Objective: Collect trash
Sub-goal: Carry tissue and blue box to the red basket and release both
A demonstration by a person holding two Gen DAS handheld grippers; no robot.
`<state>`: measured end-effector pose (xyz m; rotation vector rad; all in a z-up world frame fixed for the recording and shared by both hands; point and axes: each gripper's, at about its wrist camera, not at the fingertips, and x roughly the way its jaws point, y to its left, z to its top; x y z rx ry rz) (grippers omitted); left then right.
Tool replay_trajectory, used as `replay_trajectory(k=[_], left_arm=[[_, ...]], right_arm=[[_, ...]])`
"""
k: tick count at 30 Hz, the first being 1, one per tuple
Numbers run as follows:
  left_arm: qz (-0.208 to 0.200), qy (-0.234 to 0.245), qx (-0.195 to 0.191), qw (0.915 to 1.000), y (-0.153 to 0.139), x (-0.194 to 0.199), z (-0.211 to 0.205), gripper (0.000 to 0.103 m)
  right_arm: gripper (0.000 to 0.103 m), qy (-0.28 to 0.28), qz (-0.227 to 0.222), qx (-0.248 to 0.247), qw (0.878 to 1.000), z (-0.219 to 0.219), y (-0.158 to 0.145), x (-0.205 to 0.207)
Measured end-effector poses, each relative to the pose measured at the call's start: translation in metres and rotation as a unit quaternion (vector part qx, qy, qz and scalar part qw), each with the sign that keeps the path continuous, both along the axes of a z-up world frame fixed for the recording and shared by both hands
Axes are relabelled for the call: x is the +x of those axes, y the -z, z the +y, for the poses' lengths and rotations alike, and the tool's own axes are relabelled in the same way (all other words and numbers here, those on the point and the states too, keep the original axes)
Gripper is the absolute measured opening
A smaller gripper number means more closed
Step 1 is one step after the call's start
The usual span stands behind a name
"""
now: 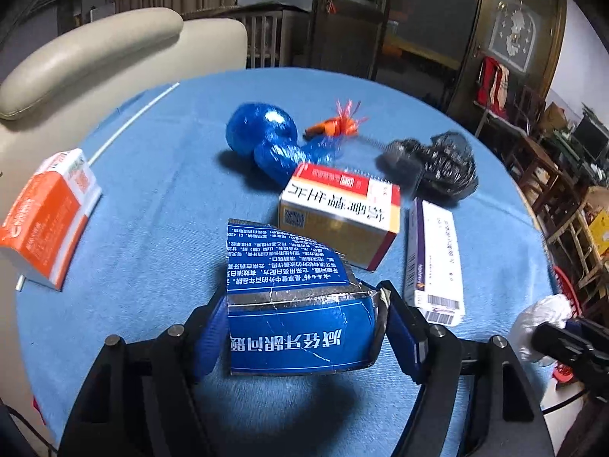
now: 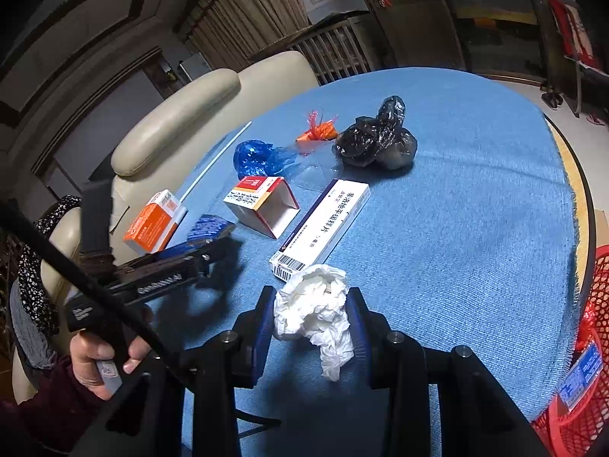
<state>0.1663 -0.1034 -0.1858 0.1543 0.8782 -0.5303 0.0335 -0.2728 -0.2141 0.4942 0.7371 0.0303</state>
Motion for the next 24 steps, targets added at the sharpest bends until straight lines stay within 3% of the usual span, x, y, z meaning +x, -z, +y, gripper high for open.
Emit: replay_trajectory(k=[6,24], left_arm=[[-0.025,0.008,-0.001,0.9997,-0.027,-0.024,-0.003,0.075],[-0.093,0.089,0.075,0.9889,-0.061,-0.1,-0.079,0.075]], right_arm=[[0.04,0.005,-0.013,-0.001,1.0,-0.002,-0.006,-0.007],[0.04,0.08,-0.054,0.008,0.995,-0.054,-0.021,-0.072]])
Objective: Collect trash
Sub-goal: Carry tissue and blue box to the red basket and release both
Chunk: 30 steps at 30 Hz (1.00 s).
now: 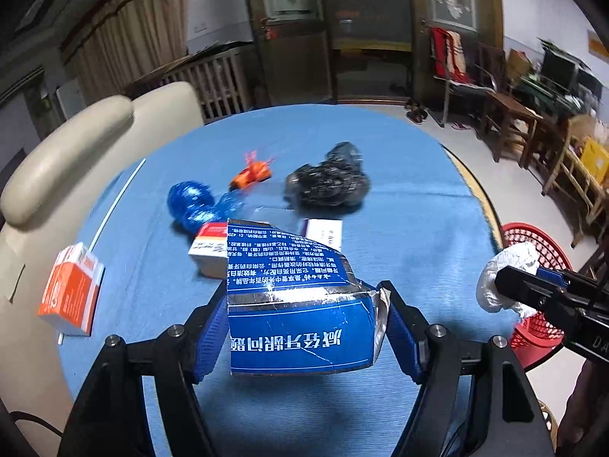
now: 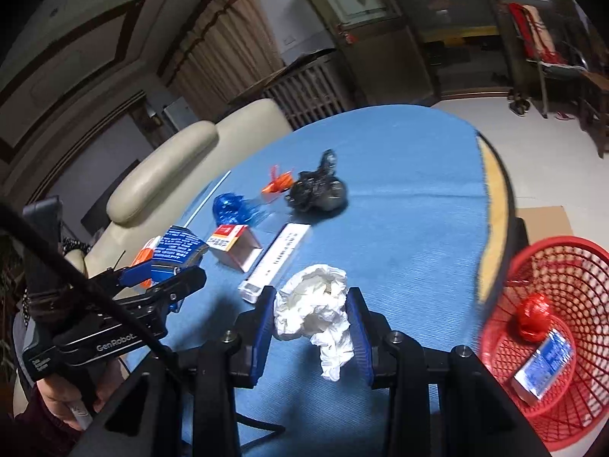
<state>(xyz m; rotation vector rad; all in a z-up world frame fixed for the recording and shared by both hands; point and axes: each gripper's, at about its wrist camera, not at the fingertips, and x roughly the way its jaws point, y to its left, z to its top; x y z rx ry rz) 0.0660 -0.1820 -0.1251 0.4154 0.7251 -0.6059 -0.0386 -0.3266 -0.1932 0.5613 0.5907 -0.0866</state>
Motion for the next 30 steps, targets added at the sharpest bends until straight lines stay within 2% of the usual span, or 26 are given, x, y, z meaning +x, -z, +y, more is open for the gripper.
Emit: replay_trajectory(k=[20,30], left_arm=[[-0.032,0.088,0.037,0.9949,-0.004,-0.076,-0.084,0.076],[-0.043,0.119,0.054,0.9905,-0.004,-0.099,-0.115,0.076]], right_arm=[[0.04,0.084,-0.015,0.035,0.996,-0.068,0.007,-0.102],[0.04,0.12,-0.024,0.05,0.991,-0.095,0.013,-0.134]])
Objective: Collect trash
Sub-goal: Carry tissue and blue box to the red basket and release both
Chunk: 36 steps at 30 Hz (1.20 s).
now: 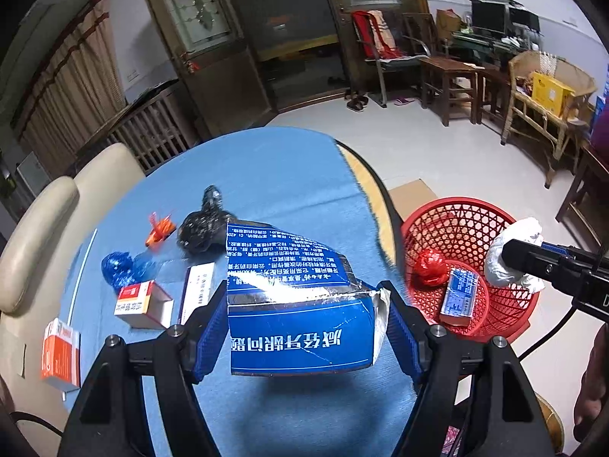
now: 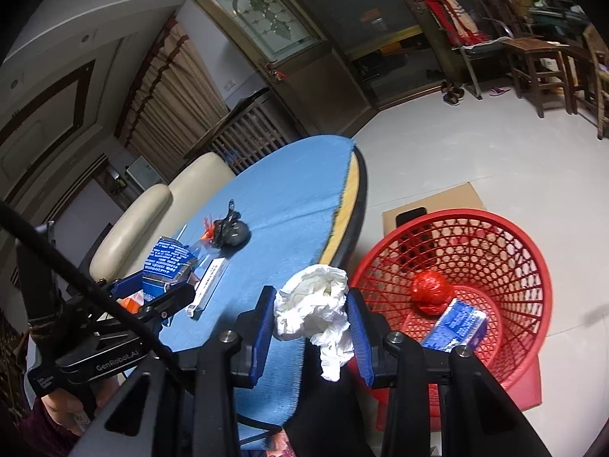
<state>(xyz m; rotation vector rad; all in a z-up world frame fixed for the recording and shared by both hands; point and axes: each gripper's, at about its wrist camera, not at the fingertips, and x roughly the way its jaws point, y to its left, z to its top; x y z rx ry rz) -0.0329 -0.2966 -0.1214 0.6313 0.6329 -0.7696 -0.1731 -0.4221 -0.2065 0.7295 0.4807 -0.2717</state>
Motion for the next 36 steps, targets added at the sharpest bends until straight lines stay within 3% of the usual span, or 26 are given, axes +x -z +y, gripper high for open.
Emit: replay_trajectory(k=[12,24,33,36], left_arm=[[-0.004,0.046,0.02,0.9987,0.01,-0.022,-0.037,0.076],[0.097,0.107,0.011,0.9894,0.031,-0.032,-0.073,0.076],[0.13,0.125,0.013,0.9835,0.043,-0.033,-0.092,0.077],[0.143,0.123,0.014,0.9821,0.047,-0.03,-0.093,0.077]], right_arm=[[0.04,0.047,-0.003,0.032,0.998,-0.032,0.014,-0.031],[0.041,0.091,-0.002,0.058,0.994,-0.06,0.024,-0.057],[0.043,0.11,-0.004,0.077,0.991,-0.068,0.028,-0.064],[0.049,0.118,-0.006,0.09,0.989,-0.072,0.03,-0.066]])
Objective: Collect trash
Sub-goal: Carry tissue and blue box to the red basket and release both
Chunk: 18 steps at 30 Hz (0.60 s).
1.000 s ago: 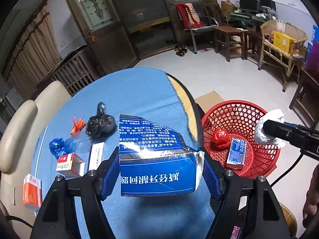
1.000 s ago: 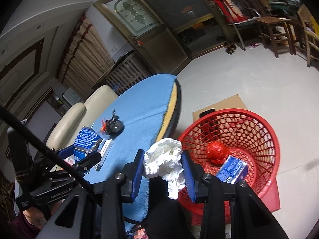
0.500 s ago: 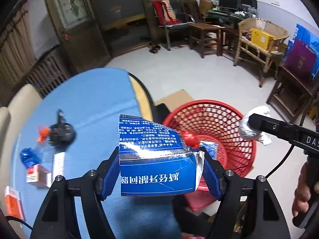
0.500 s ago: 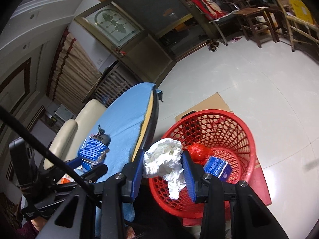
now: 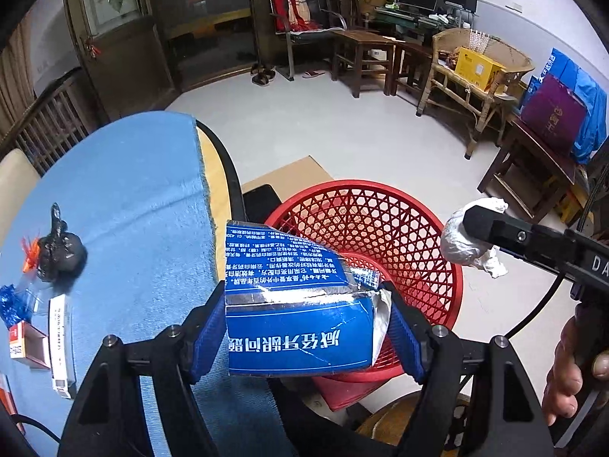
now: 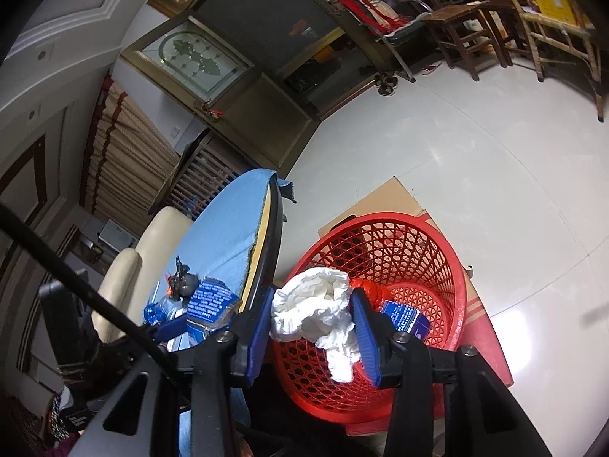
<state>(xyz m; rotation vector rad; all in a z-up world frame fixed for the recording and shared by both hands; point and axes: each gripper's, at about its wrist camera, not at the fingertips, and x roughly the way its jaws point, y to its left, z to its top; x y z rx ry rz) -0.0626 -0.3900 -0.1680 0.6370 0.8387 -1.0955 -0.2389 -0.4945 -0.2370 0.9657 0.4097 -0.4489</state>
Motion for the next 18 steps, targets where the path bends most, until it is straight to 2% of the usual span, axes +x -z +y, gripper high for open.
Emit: replay_trajectory(k=[4,8,18], left_arm=[[0.015,-0.005,-0.004,0.9999,0.002,0.005,0.002,0.077],[0.035,-0.007,-0.011,0.9993,0.002,0.011,0.005,0.077],[0.041,-0.007,-0.032,0.9986,-0.005,0.013,0.015,0.077]], right_arm=[[0.062,0.006,-0.003,0.026,1.0,-0.005,0.004,0.0],[0.062,0.002,-0.004,0.034,0.999,-0.004,0.006,0.002],[0.062,0.0,-0.006,0.022,1.0,0.0,-0.001,0.005]])
